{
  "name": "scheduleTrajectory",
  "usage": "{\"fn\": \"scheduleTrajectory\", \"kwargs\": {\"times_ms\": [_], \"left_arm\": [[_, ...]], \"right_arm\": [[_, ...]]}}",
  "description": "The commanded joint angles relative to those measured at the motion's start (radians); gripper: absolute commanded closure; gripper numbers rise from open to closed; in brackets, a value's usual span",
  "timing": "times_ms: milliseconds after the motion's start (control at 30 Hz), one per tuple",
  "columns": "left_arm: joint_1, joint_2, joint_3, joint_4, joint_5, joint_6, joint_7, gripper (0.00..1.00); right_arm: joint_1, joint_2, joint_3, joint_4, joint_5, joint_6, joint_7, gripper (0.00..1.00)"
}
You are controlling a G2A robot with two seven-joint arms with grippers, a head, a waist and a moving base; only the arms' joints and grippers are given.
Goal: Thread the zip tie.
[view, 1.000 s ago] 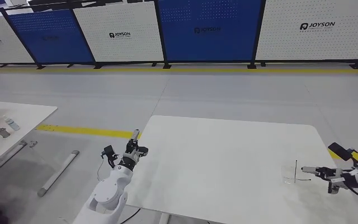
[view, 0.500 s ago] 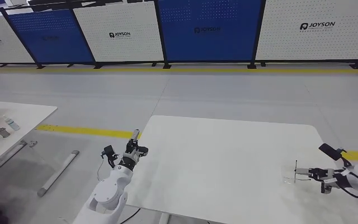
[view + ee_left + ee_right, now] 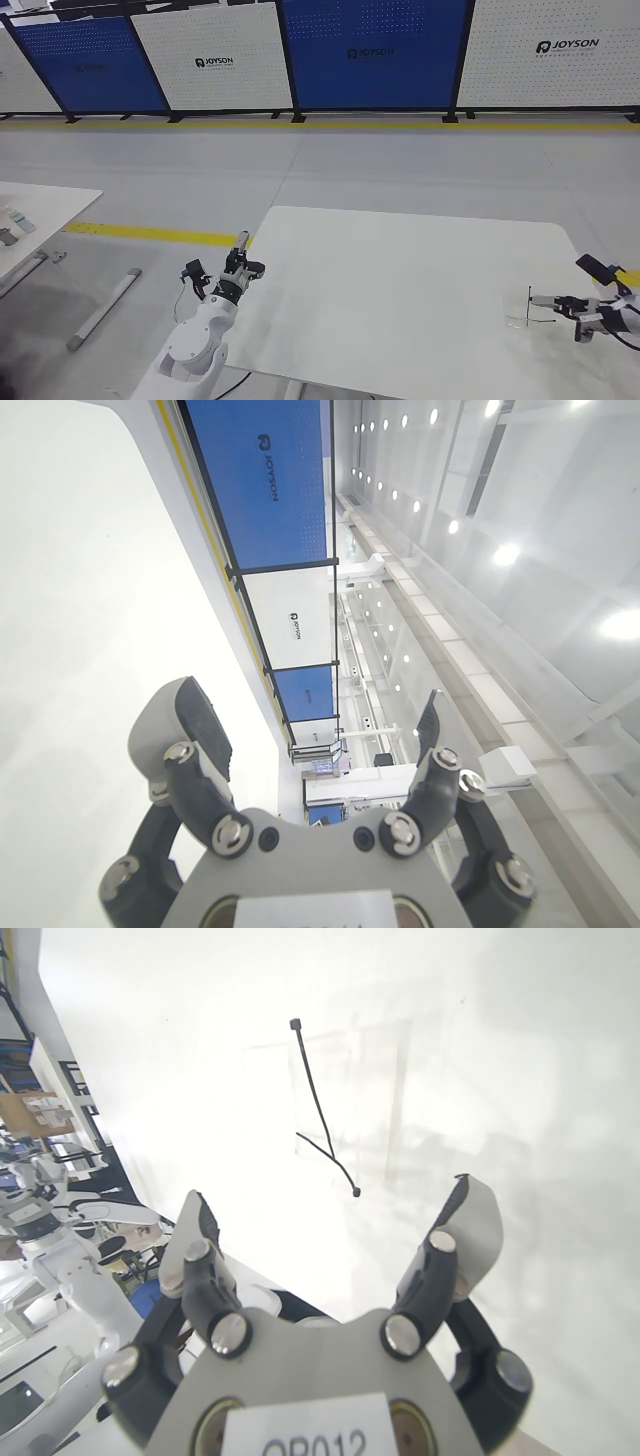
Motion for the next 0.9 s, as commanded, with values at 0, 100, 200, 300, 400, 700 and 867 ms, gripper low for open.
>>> {"fn": "scheduleTrajectory", "kwargs": {"times_ms": [0,100,200,300,400,700,867], "left_arm": [[0.0,0.0,0.0,0.0,0.0,0.0,0.0,0.0],[0.0,0.0,0.0,0.0,0.0,0.0,0.0,0.0],[0.0,0.0,0.0,0.0,0.0,0.0,0.0,0.0],[0.0,0.0,0.0,0.0,0.0,0.0,0.0,0.0],[0.0,0.0,0.0,0.0,0.0,0.0,0.0,0.0],[0.0,0.0,0.0,0.0,0.0,0.0,0.0,0.0],[0.0,0.0,0.0,0.0,0.0,0.0,0.0,0.0]], "right_arm": [[-0.003,0.003,0.007,0.001,0.002,-0.007,0.004,0.0],[-0.011,0.006,0.012,-0.005,0.001,-0.013,0.007,0.39],[-0.013,0.009,0.011,-0.008,-0.005,-0.012,0.025,0.53],[-0.01,0.009,0.008,-0.004,-0.004,-0.01,0.029,0.54],[0.001,0.009,0.006,0.014,0.003,-0.011,0.04,0.56],[0.024,0.009,-0.008,0.052,-0.006,-0.007,0.045,0.66],[0.036,0.007,-0.021,0.058,-0.014,0.007,0.049,0.69]]}}
